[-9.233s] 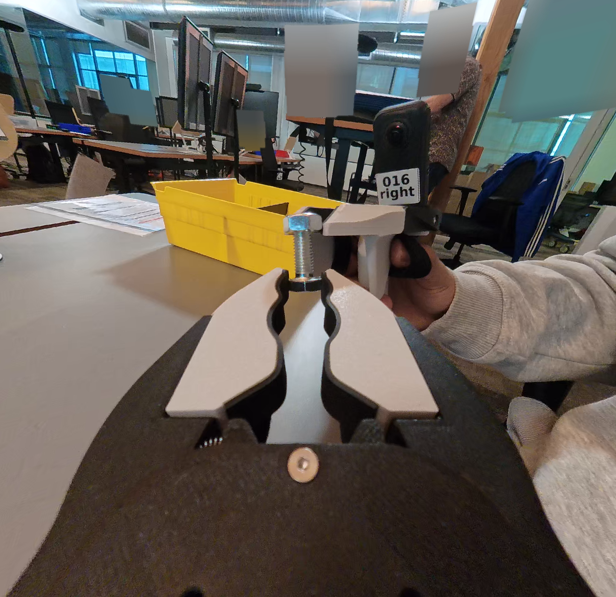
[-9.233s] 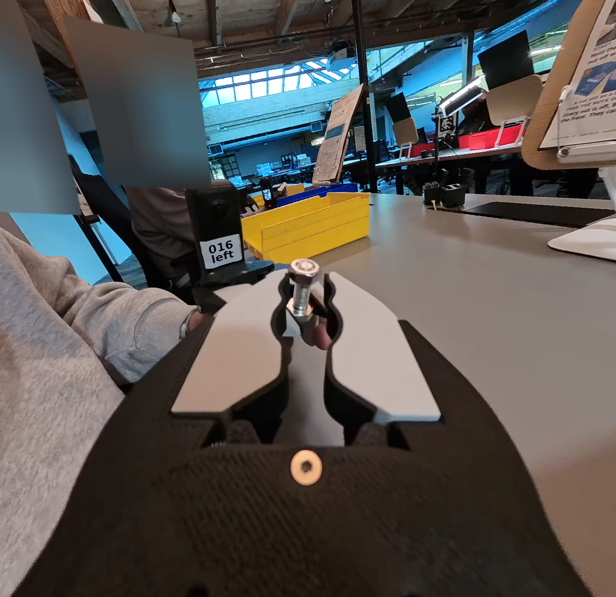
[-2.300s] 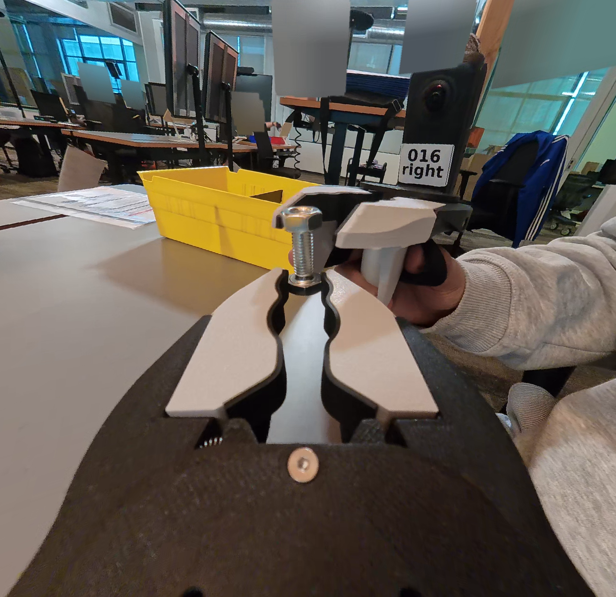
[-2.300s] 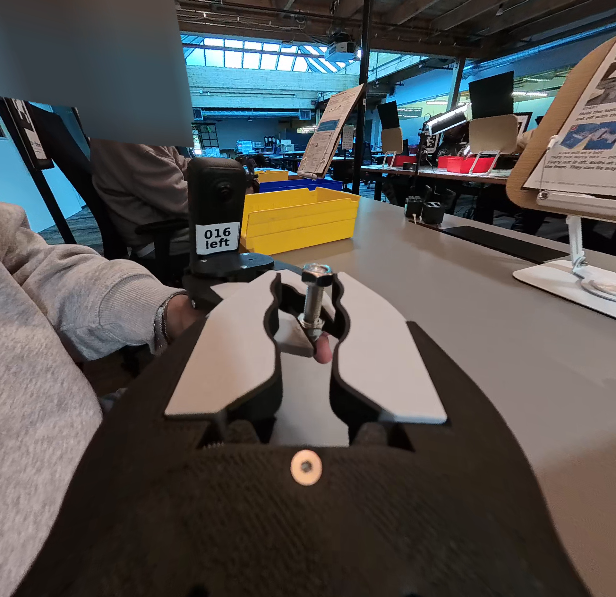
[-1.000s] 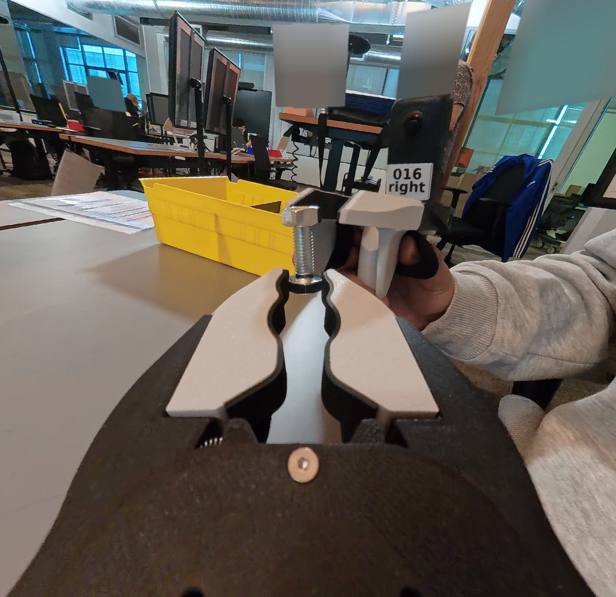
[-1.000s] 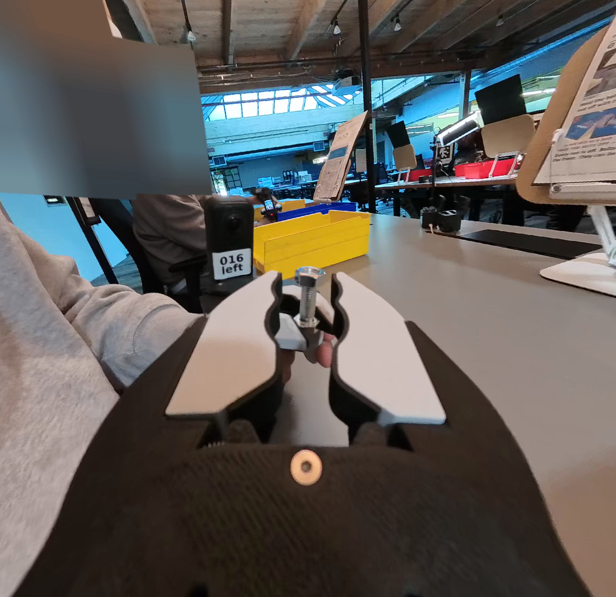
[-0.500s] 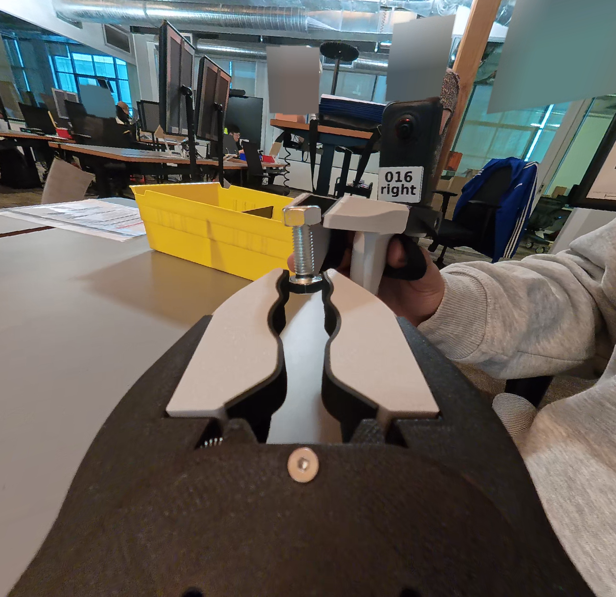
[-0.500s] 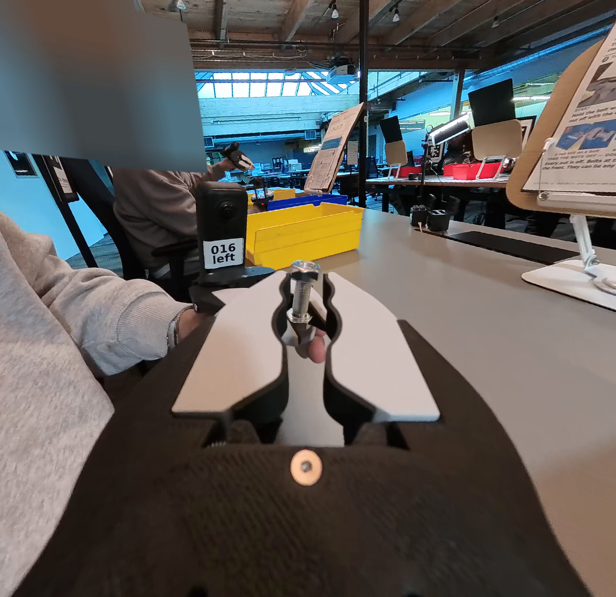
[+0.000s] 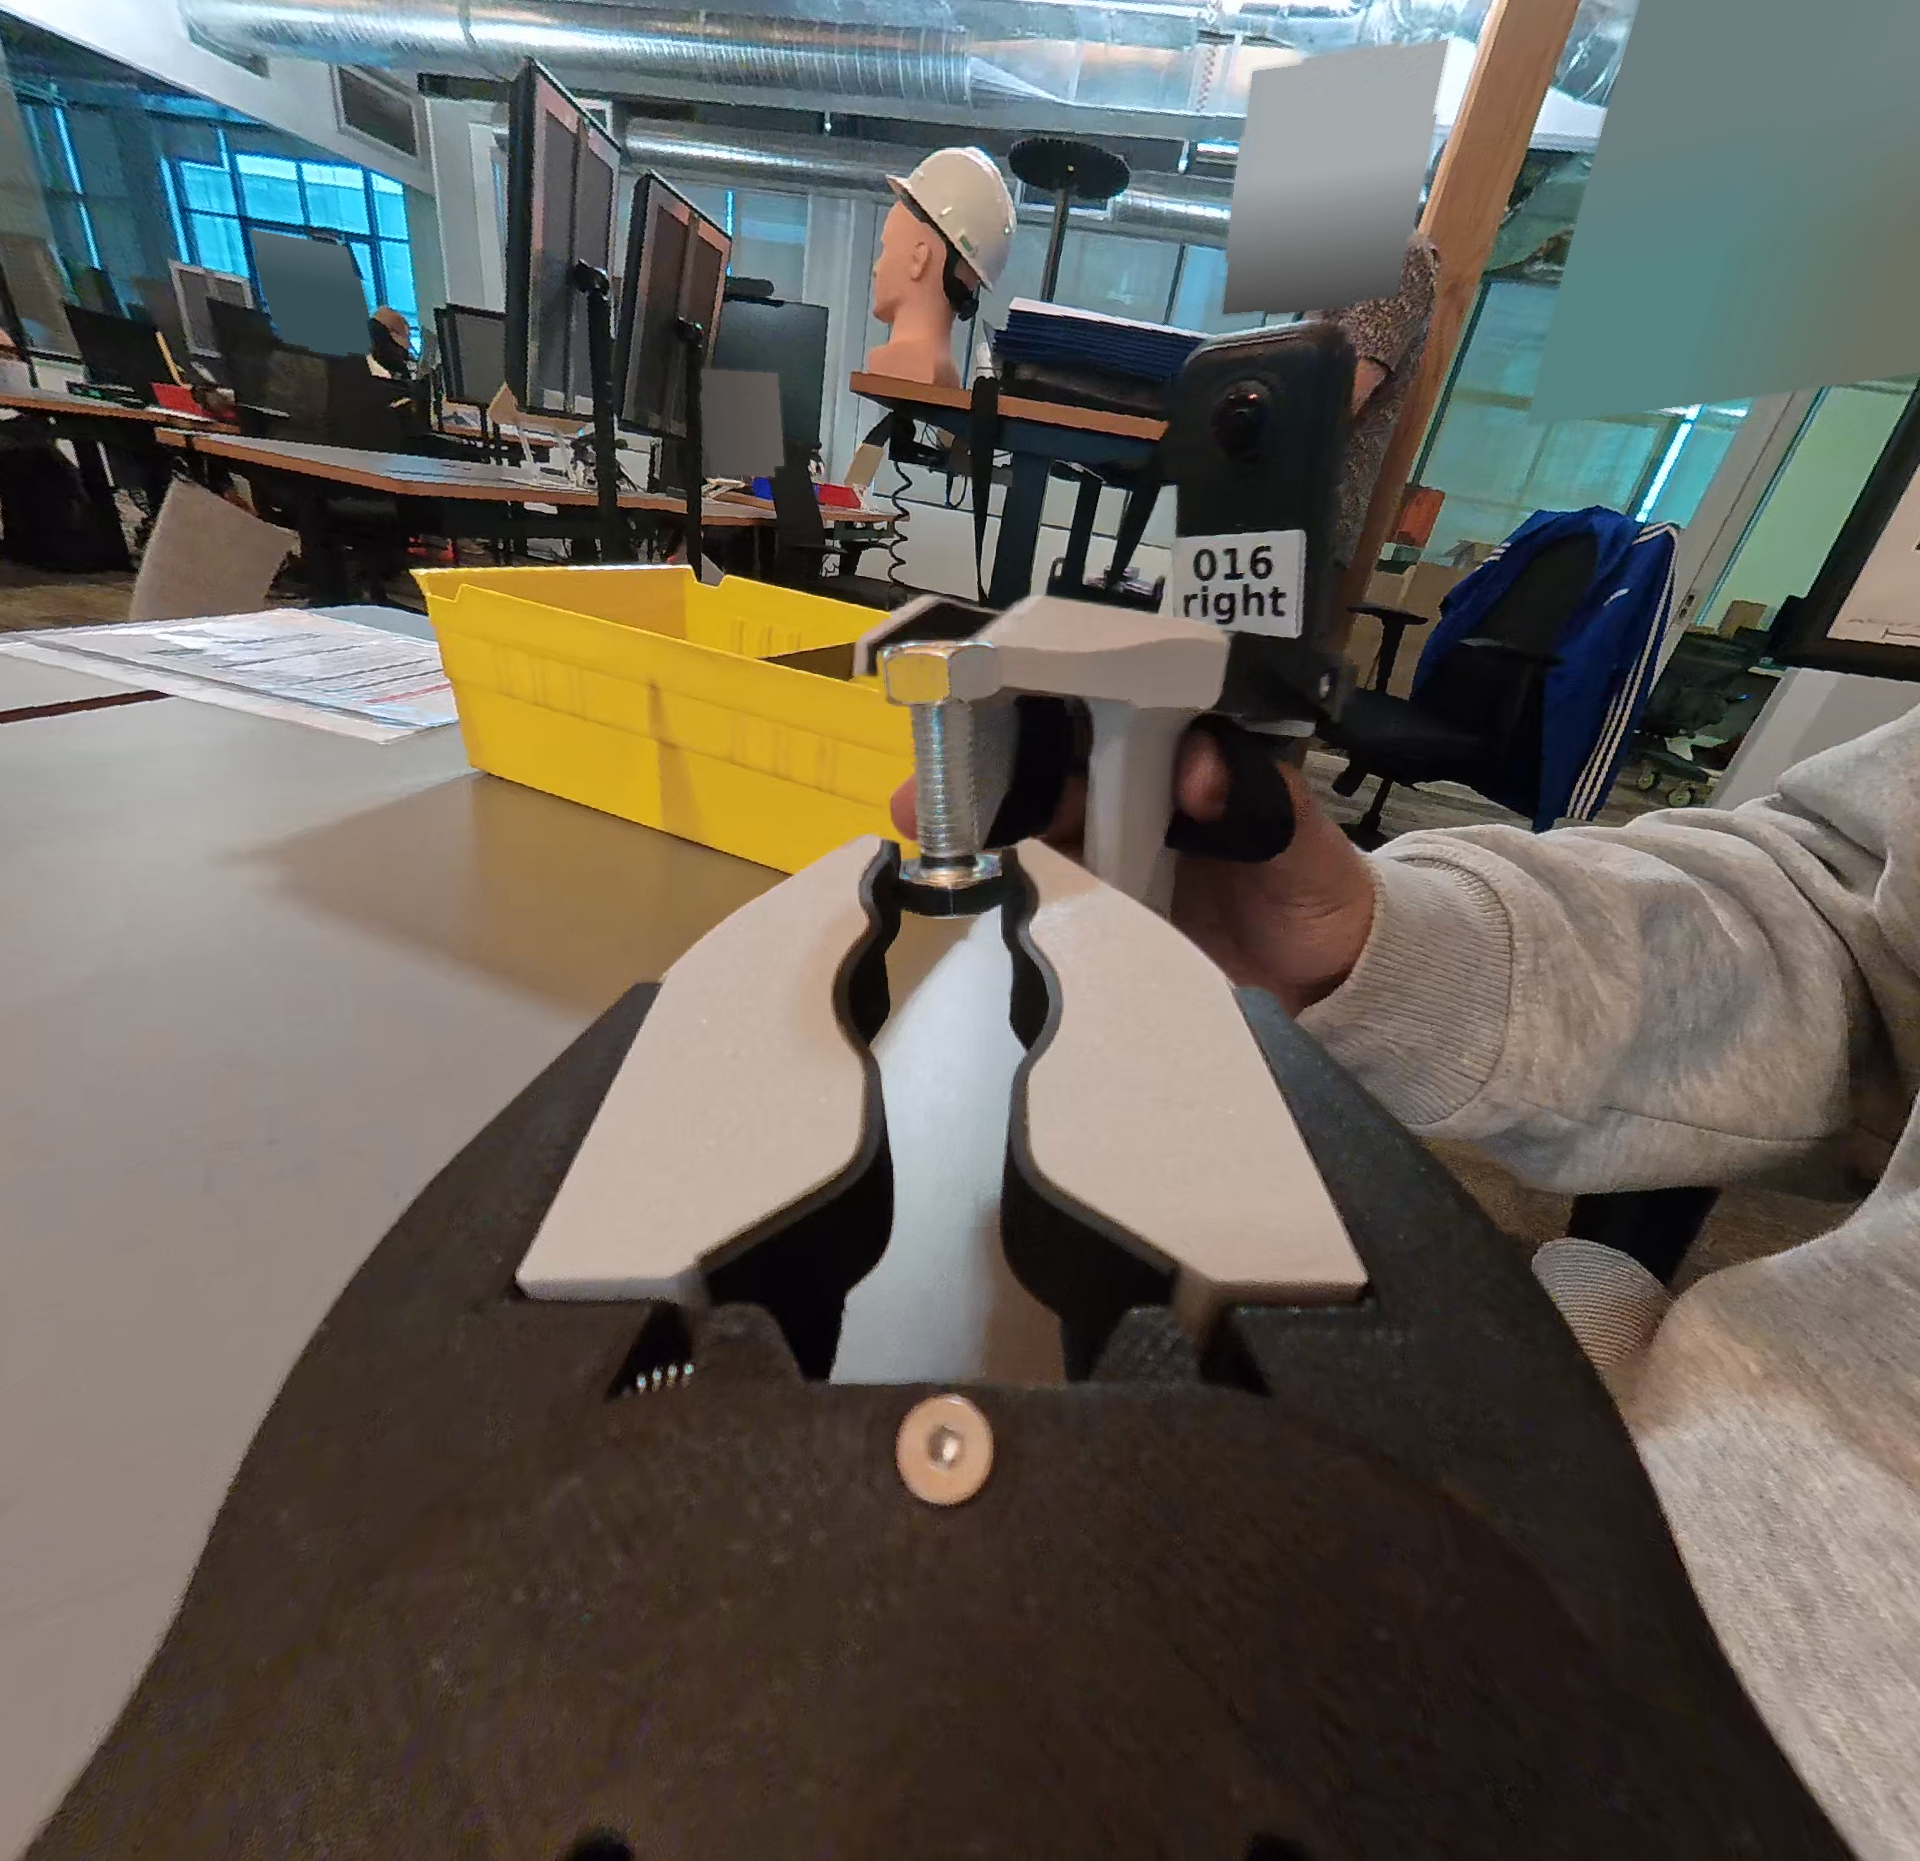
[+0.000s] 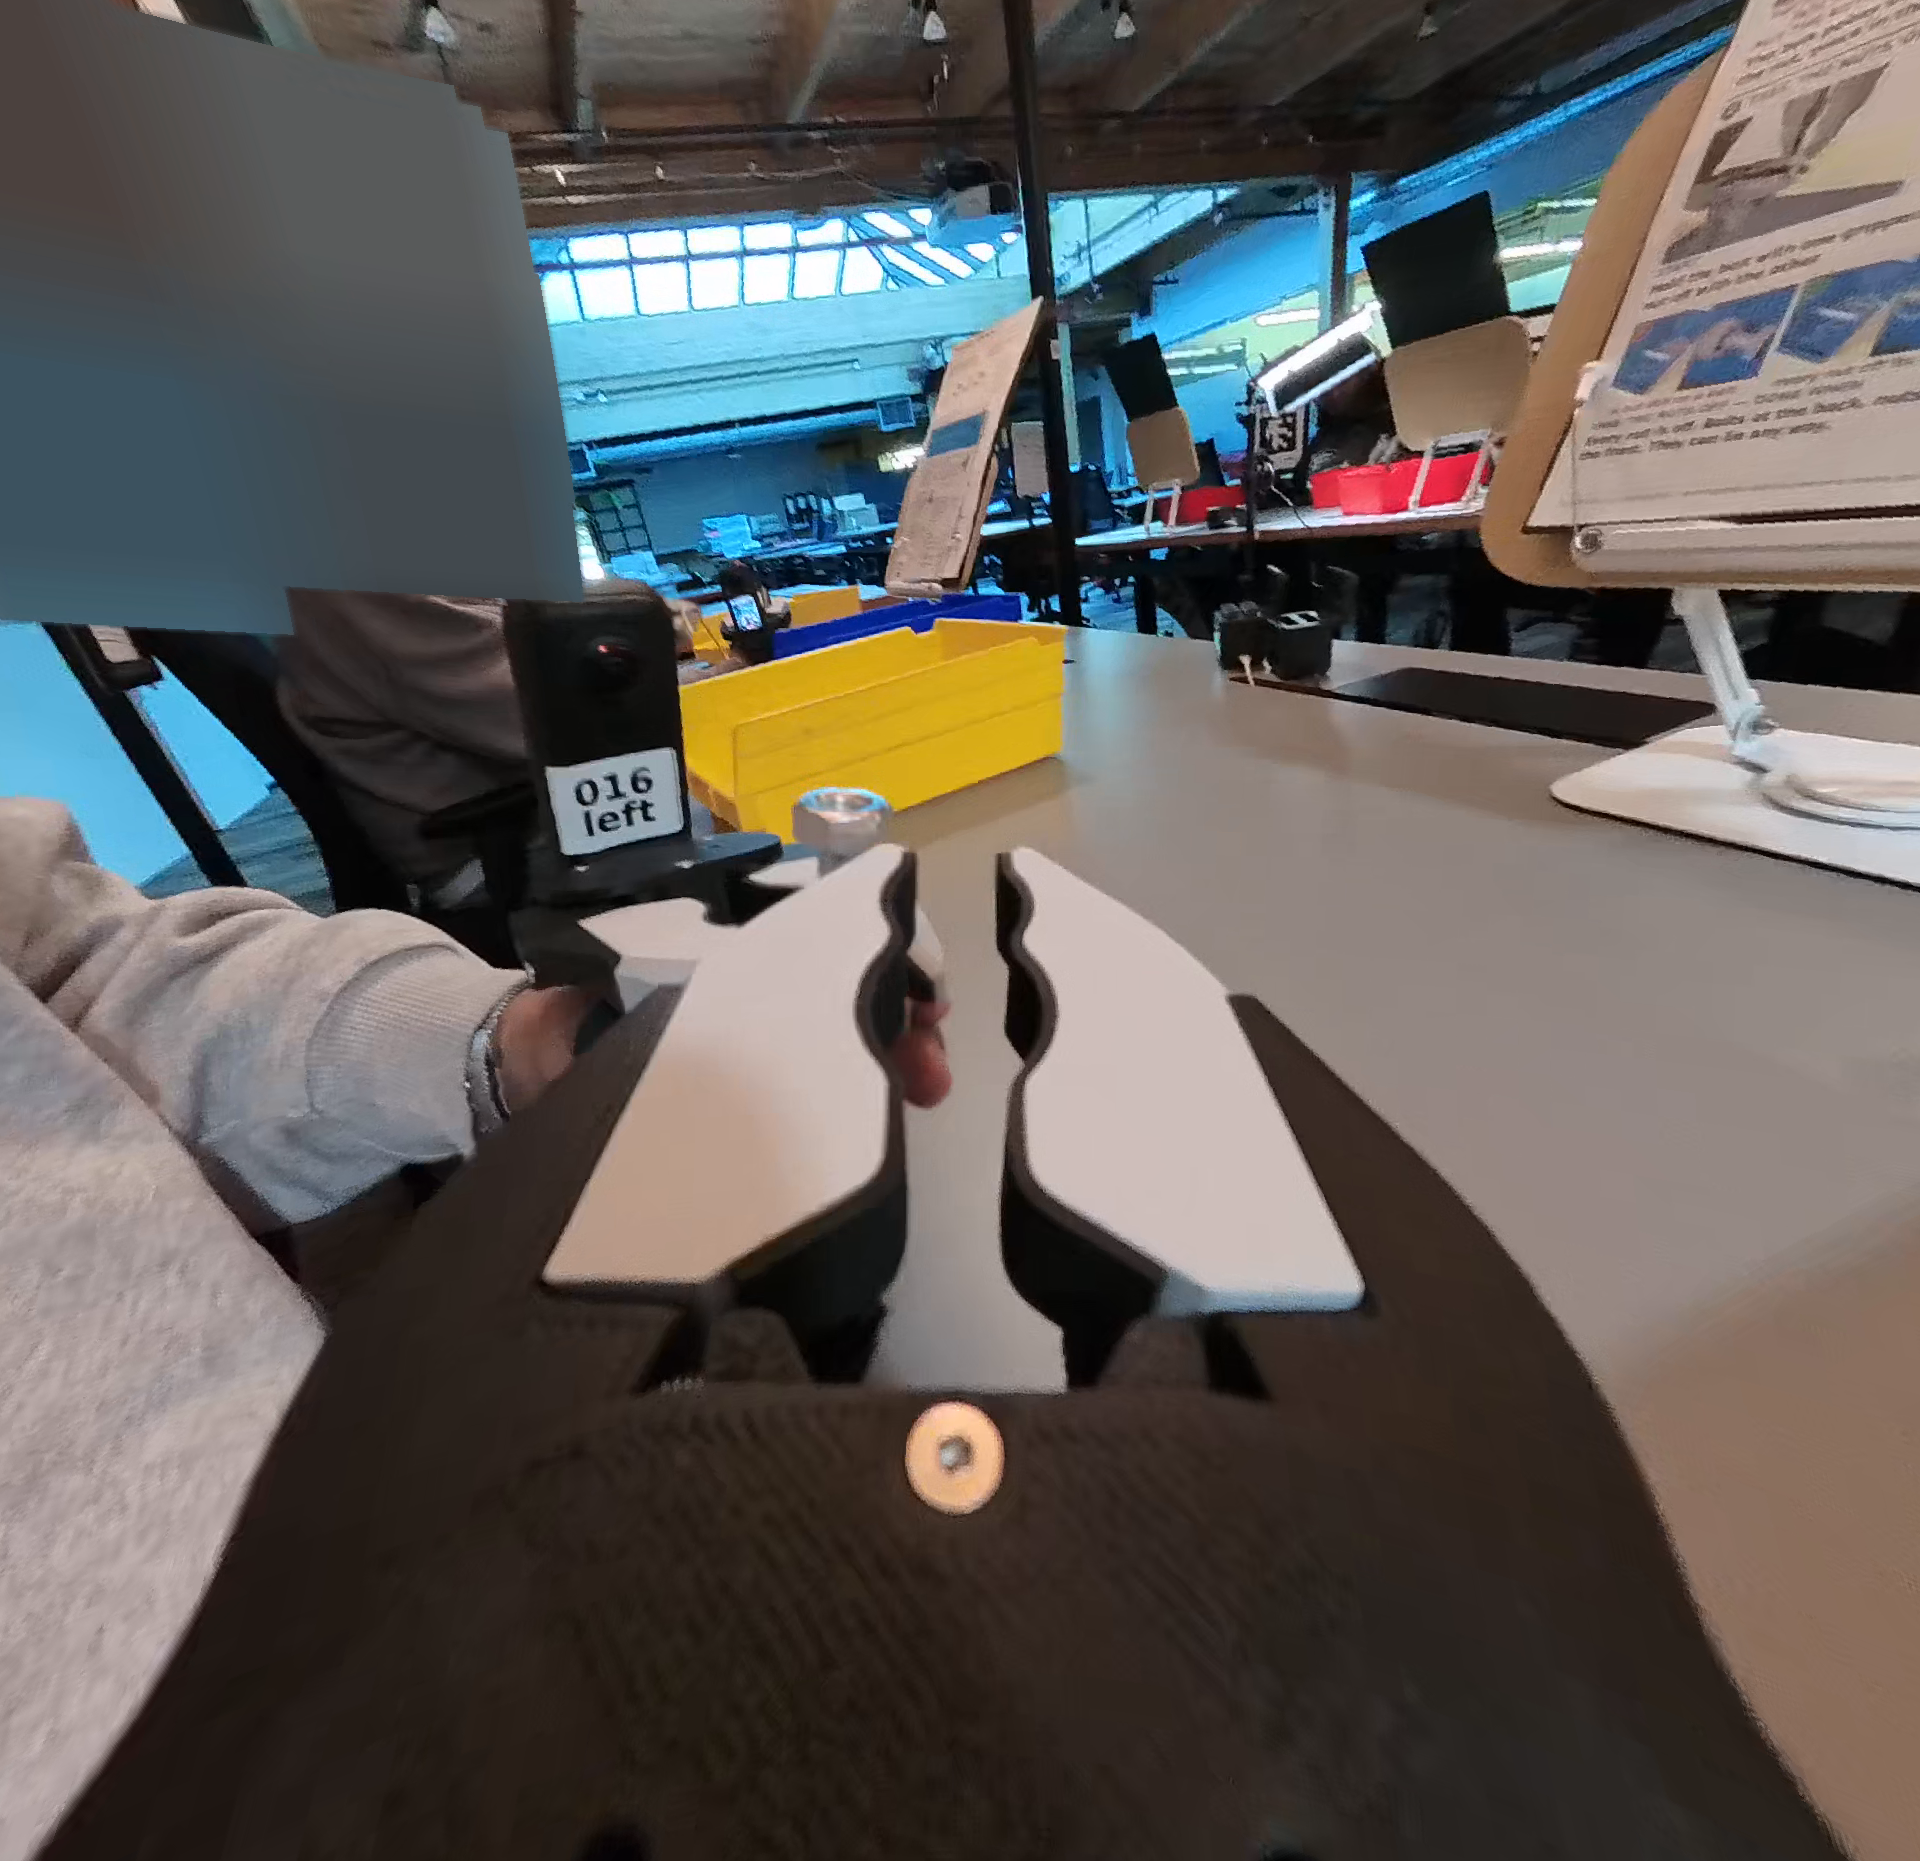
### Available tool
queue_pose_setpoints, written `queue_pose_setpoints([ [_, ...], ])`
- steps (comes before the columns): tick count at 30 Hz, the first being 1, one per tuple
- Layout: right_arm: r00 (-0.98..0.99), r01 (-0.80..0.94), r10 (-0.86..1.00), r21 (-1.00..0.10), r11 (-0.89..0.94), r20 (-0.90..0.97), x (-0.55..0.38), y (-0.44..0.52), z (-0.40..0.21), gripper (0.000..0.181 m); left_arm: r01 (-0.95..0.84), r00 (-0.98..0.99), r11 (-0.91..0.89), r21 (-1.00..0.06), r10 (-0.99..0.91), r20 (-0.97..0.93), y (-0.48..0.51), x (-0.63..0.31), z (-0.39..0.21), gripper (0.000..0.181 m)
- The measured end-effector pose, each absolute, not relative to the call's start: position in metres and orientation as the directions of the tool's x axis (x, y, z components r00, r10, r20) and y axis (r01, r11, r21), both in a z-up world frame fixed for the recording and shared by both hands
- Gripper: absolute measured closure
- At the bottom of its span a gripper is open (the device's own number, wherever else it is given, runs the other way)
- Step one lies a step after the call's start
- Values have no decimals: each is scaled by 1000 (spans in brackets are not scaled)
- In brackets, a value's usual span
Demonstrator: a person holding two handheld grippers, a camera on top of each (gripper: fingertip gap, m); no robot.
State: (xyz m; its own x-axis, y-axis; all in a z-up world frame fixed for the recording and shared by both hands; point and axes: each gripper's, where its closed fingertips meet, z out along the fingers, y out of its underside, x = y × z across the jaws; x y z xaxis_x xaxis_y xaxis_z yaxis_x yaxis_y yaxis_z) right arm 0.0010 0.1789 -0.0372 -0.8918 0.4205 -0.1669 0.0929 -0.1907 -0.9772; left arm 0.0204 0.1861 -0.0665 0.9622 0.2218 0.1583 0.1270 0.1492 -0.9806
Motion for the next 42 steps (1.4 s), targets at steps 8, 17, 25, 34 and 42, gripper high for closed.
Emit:
queue_pose_setpoints([
  [8,-914,-3,402,-990,-143,-55,16,167,-33,162,123,961,131,-984,232,151,187,20,-69,162],
  [17,-900,24,427,-987,-161,-91,9,173,-34,165,136,960,150,-979,224,167,185,19,-67,162],
  [25,-902,49,408,-972,-232,-143,8,181,-27,162,132,961,139,-982,225,161,187,20,-69,162],
  [34,-914,19,396,-985,-171,-87,14,170,-32,158,127,962,130,-983,226,154,187,21,-70,162],
  [42,-888,83,431,-977,-198,-163,1,178,-36,161,138,959,144,-980,227,168,185,19,-68,162],
])
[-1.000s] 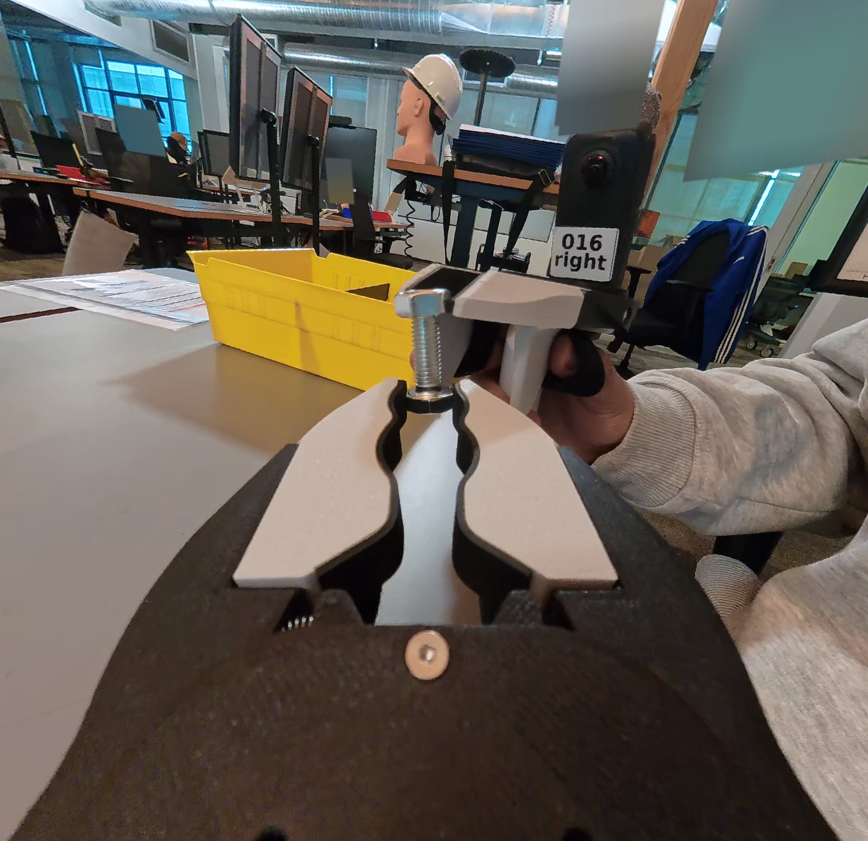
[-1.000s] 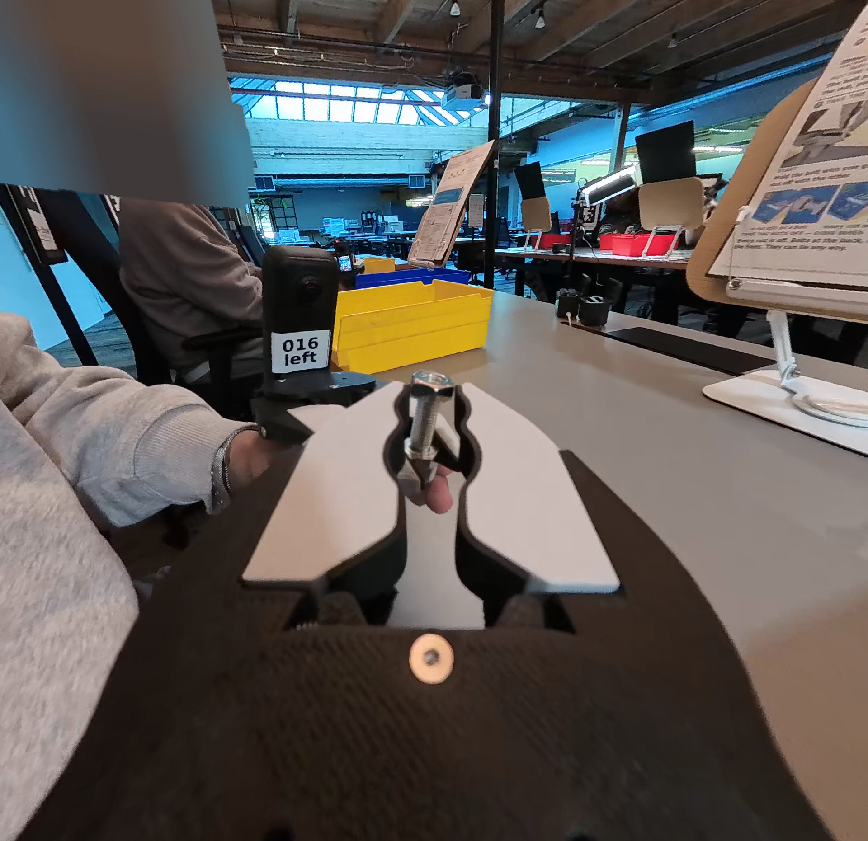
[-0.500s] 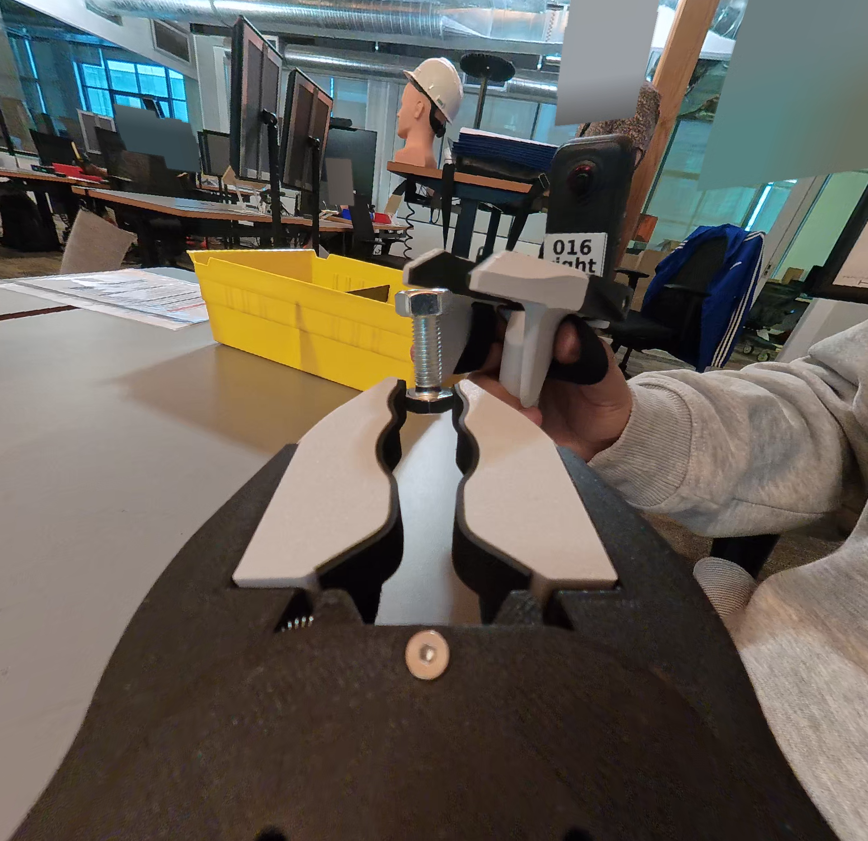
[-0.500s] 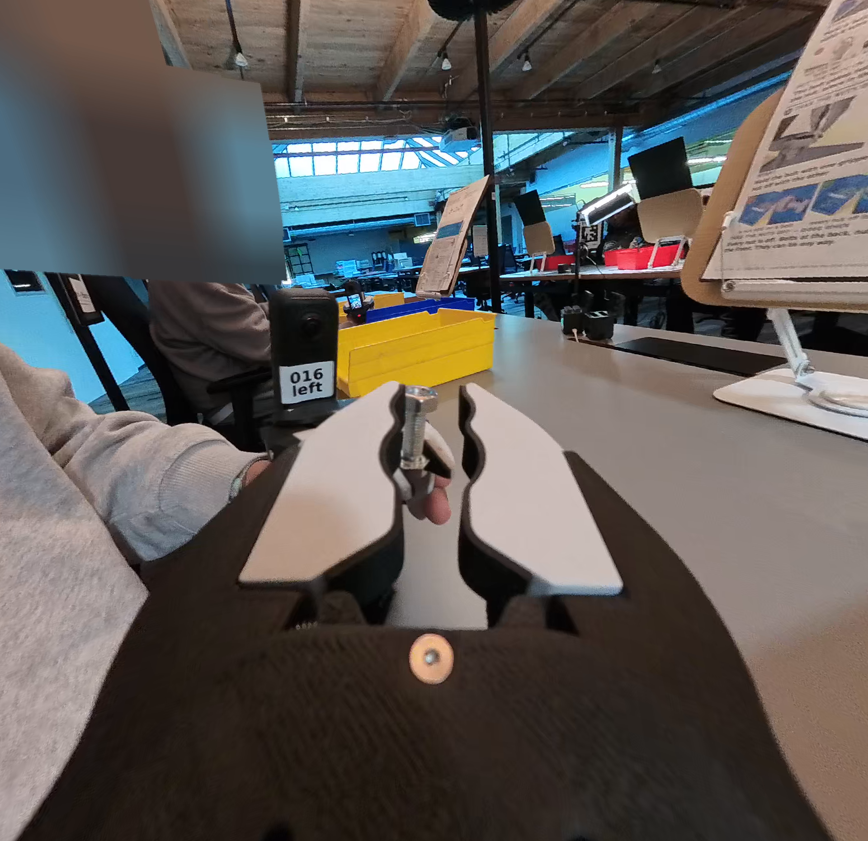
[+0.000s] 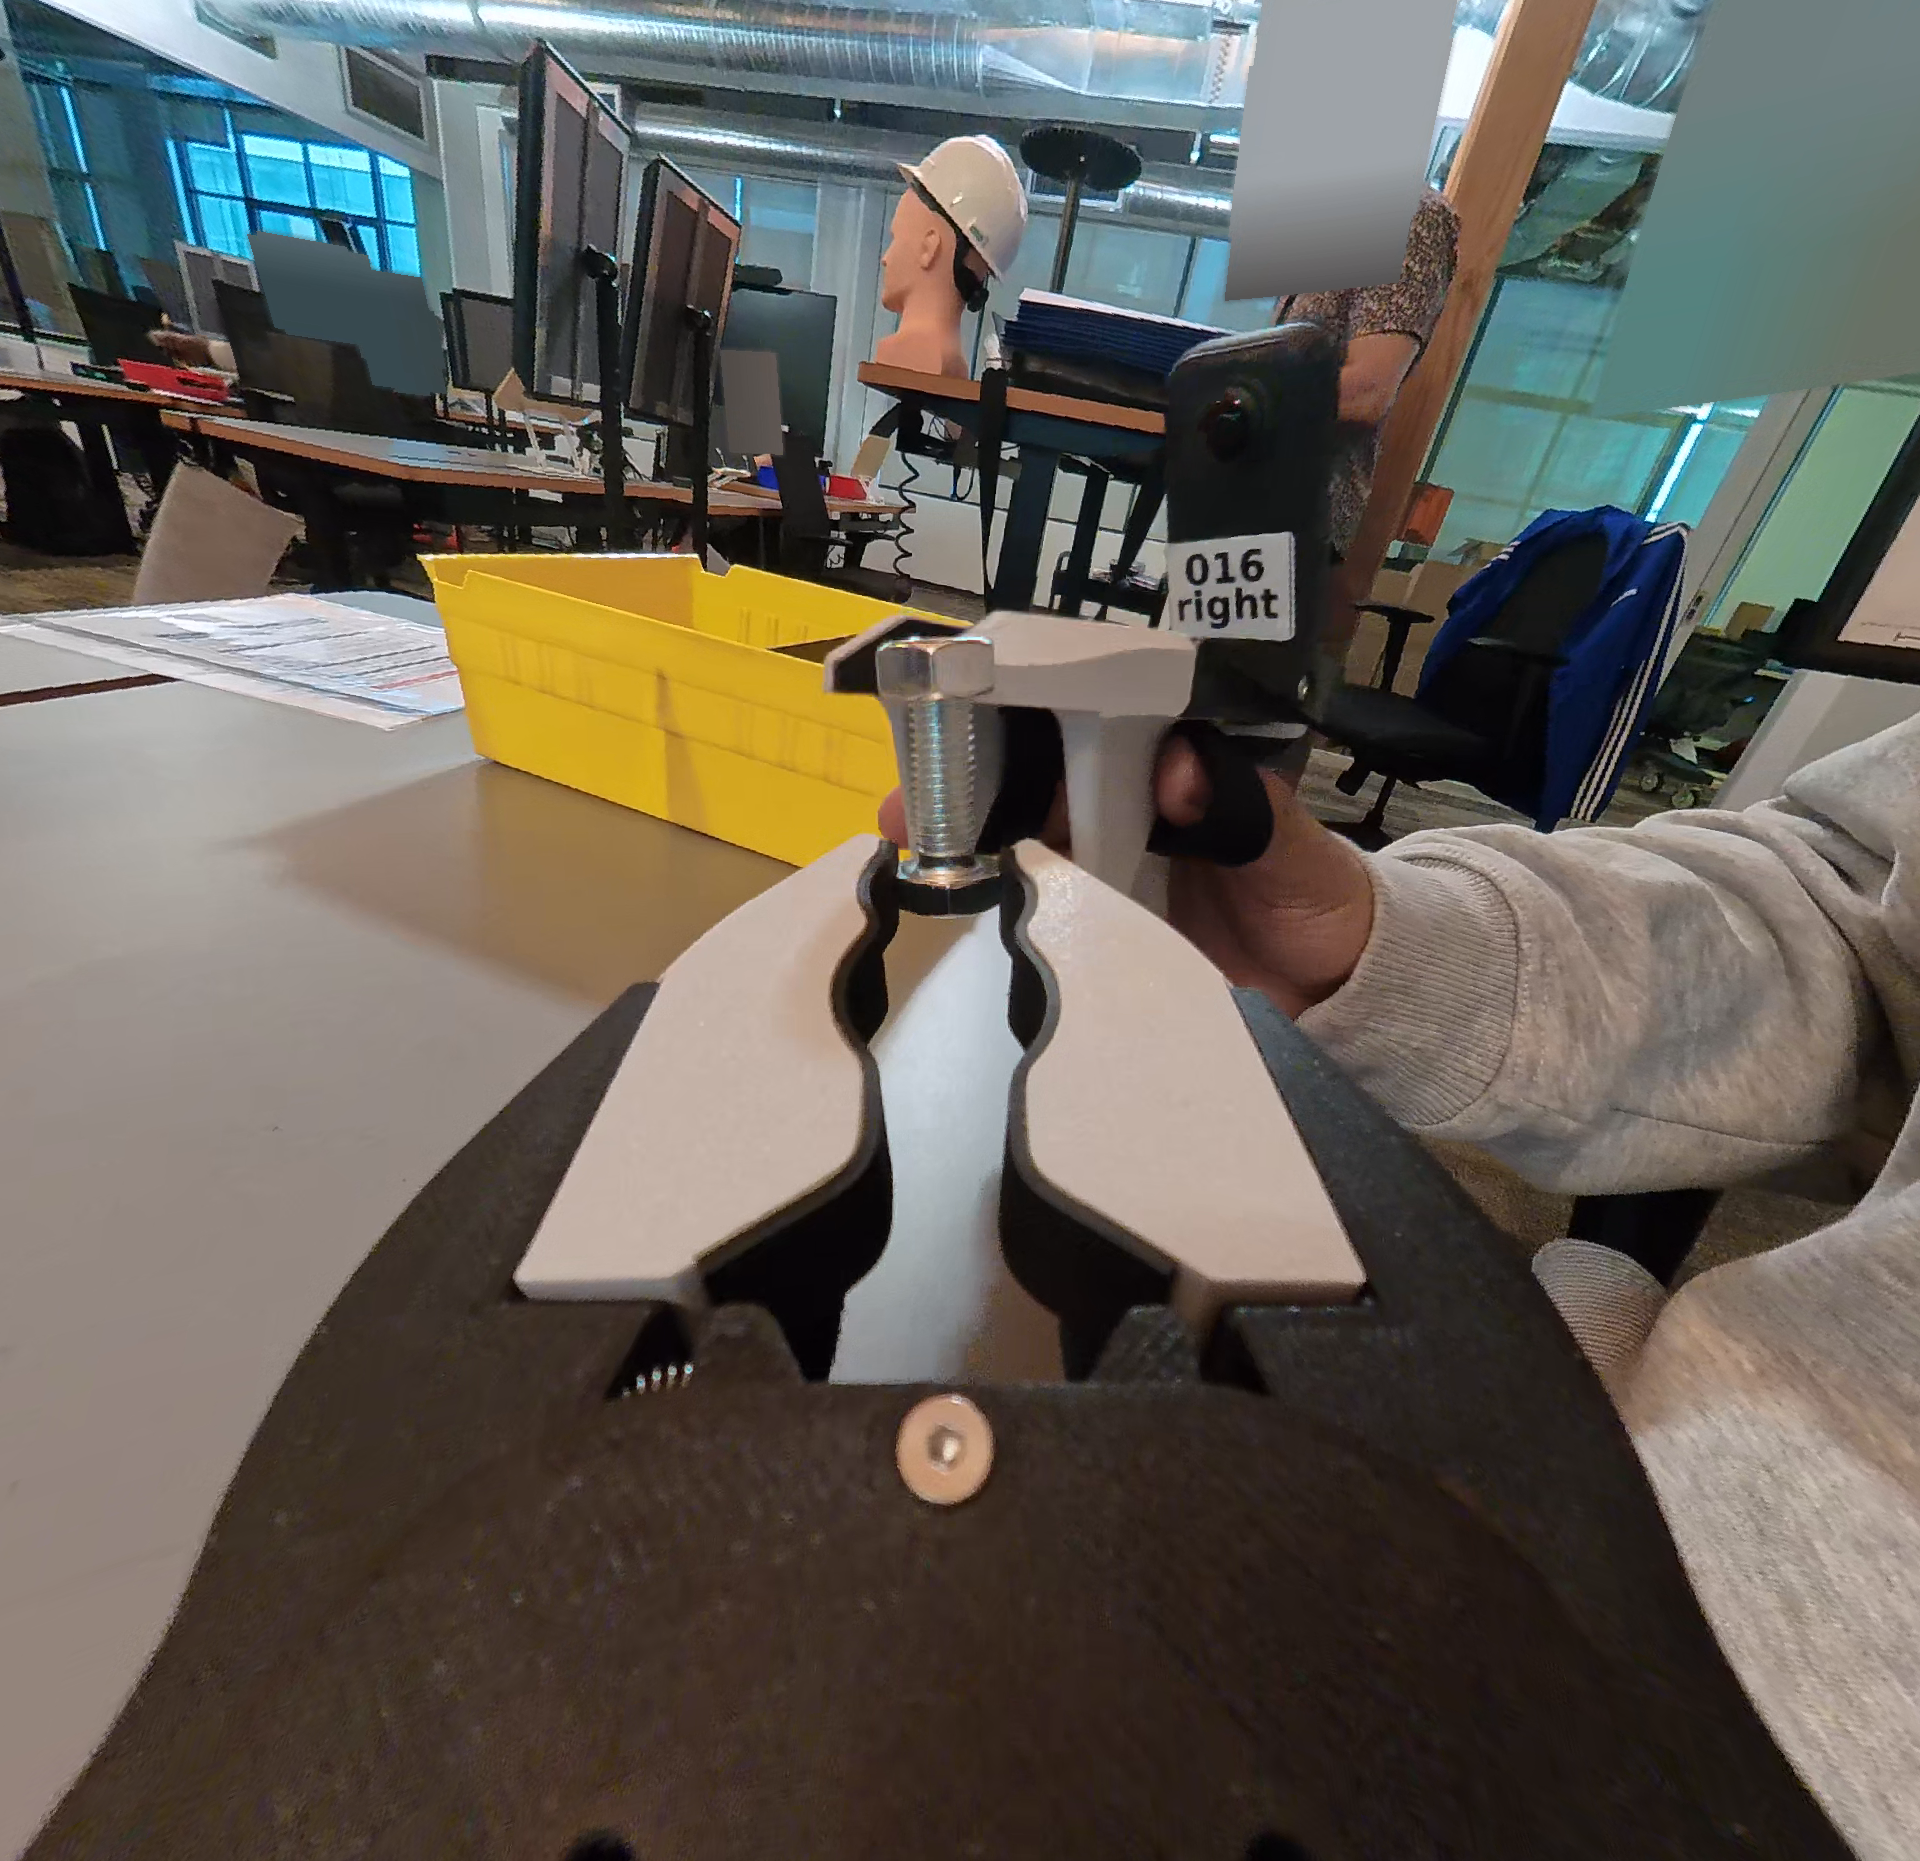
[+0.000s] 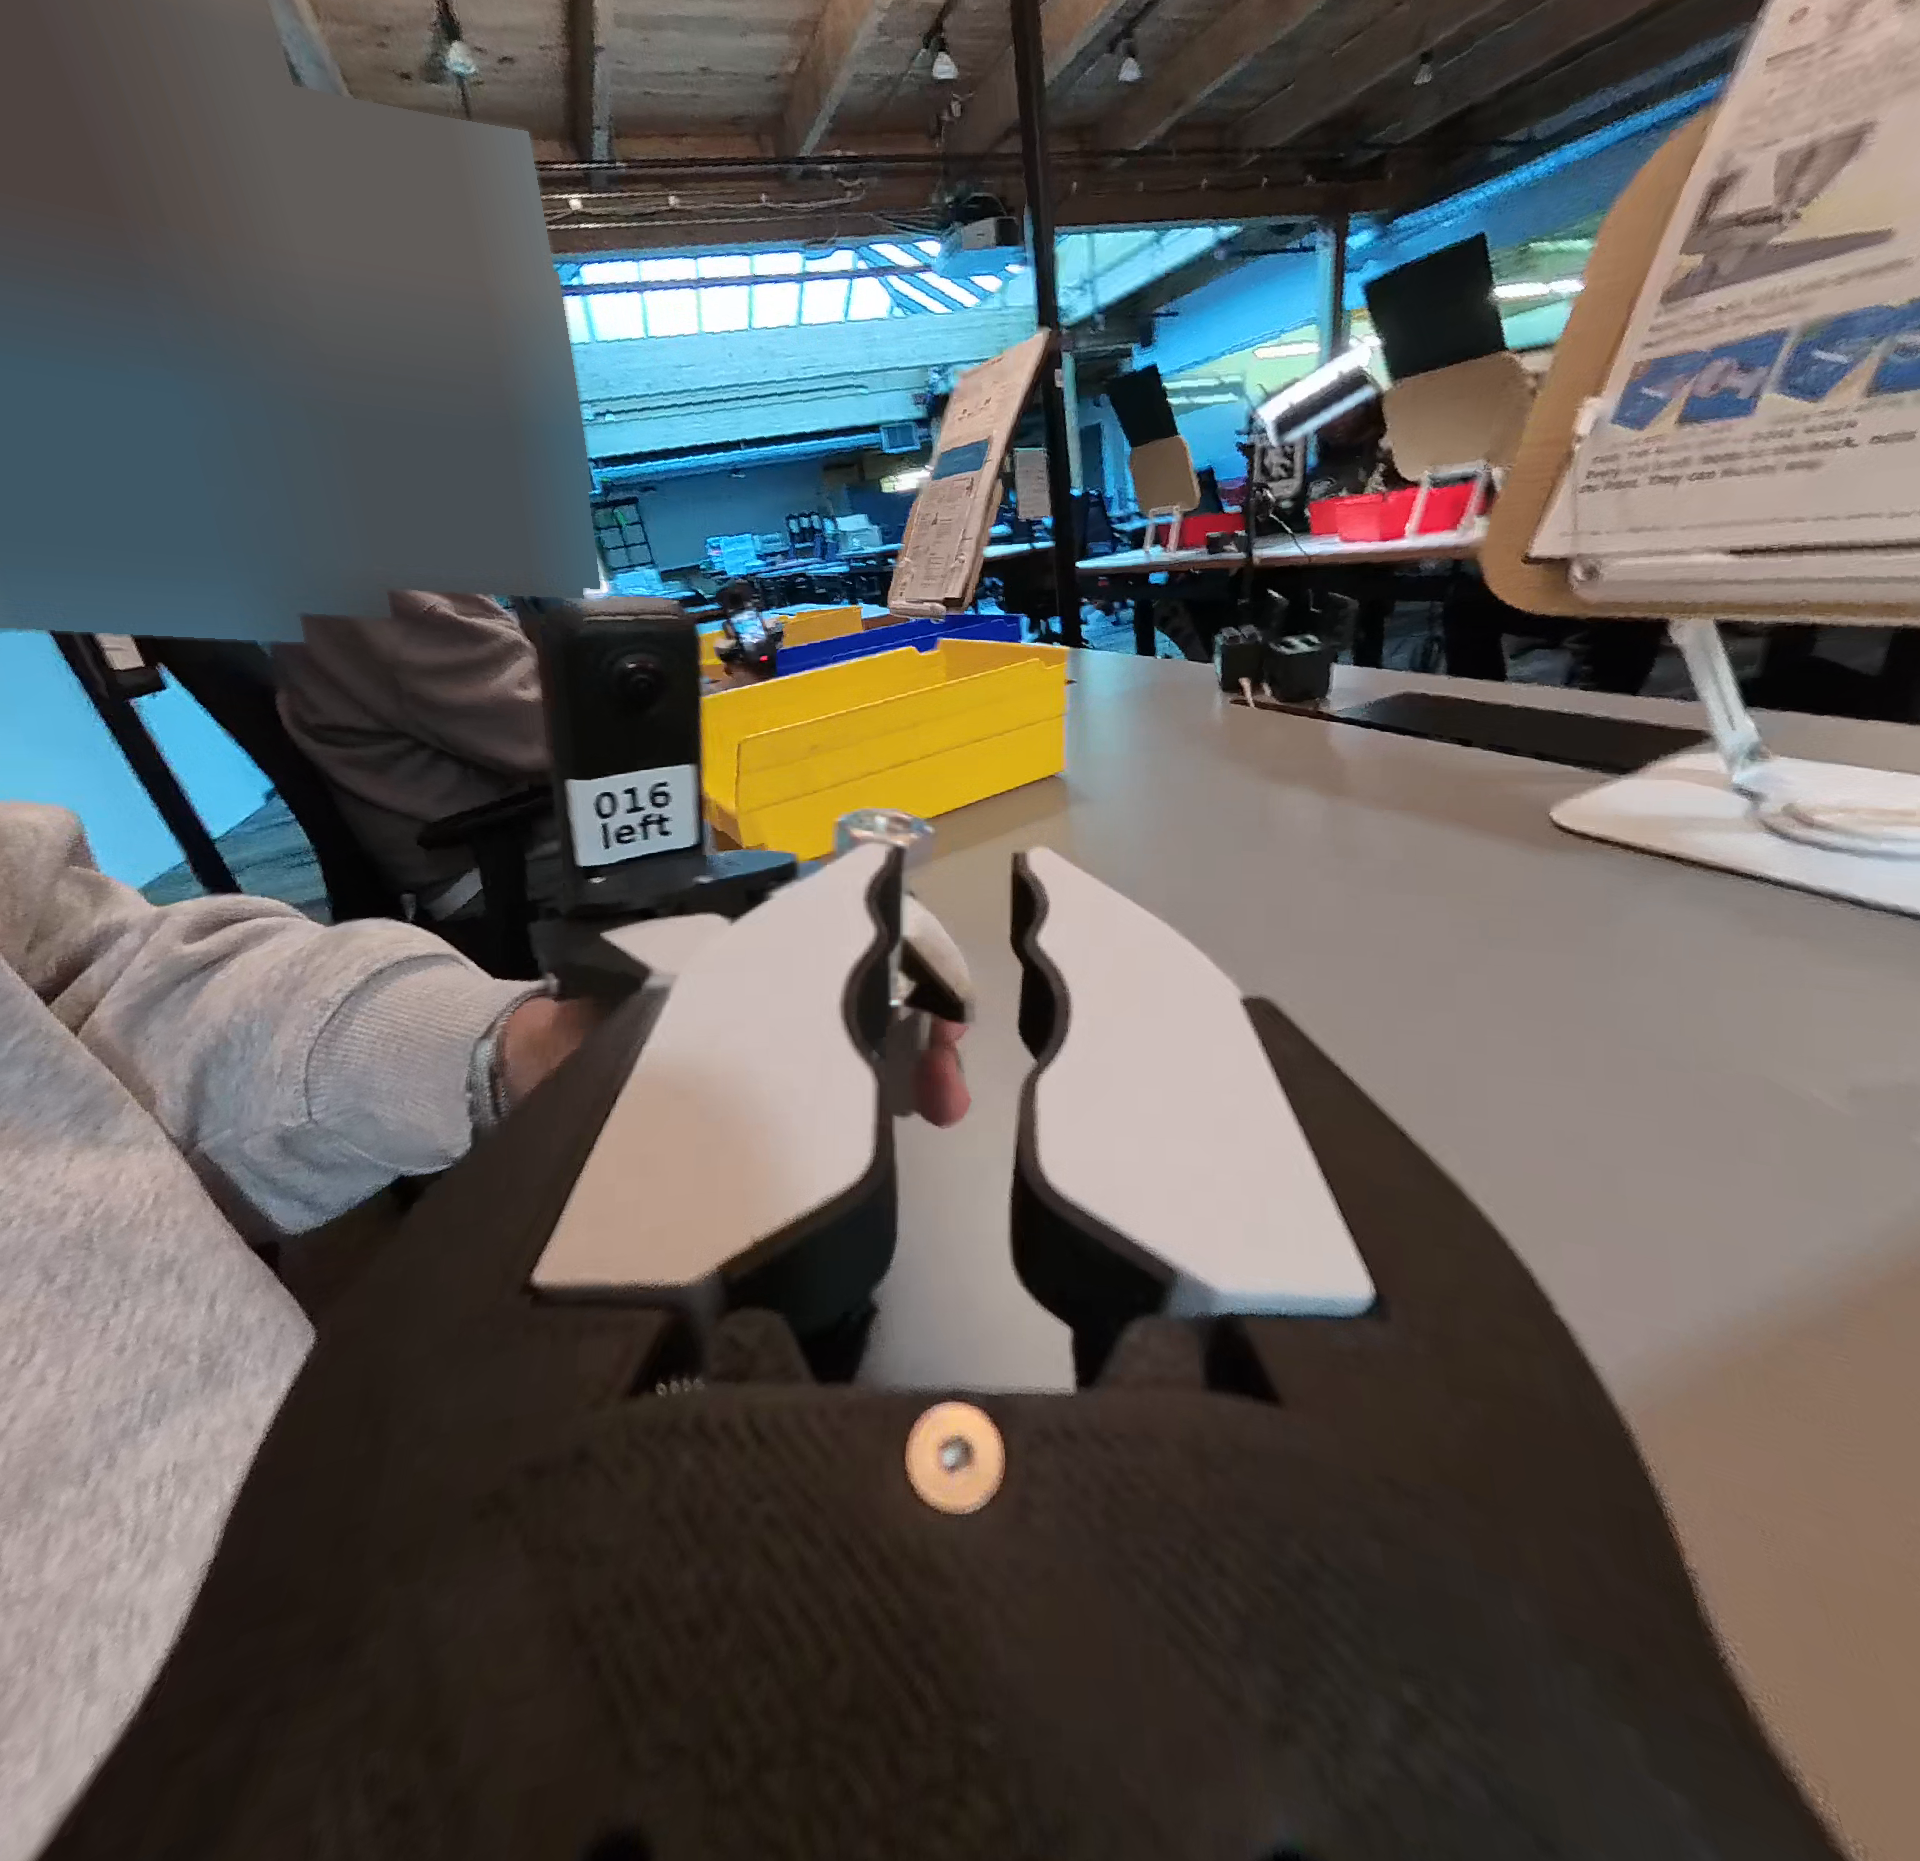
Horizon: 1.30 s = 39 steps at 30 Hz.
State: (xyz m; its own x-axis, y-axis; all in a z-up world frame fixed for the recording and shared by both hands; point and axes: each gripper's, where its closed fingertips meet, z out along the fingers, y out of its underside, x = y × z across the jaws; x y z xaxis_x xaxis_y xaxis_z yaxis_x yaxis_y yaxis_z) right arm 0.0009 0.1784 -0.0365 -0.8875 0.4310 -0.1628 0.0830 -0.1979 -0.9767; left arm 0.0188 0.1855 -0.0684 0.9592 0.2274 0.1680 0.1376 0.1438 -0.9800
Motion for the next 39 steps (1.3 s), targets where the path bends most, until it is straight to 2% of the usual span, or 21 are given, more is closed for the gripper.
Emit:
queue_pose_setpoints([
  [5,-896,108,390,-957,-269,-211,3,183,-28,156,136,960,140,-981,227,165,186,19,-69,162],
  [14,-914,51,388,-982,-184,-121,11,170,-33,155,127,961,130,-983,228,154,187,21,-70,162],
  [23,-886,102,424,-970,-223,-190,-1,180,-35,159,149,957,154,-977,227,181,185,18,-68,162],
  [32,-910,76,385,-973,-216,-156,8,173,-32,155,134,961,134,-982,223,161,187,20,-70,162],
  [37,-894,125,391,-959,-253,-220,1,178,-34,153,187,953,182,-965,206,224,183,16,-66,163],
  [39,-875,151,414,-955,-257,-249,-6,182,-38,159,202,950,200,-959,199,241,182,16,-63,163],
])
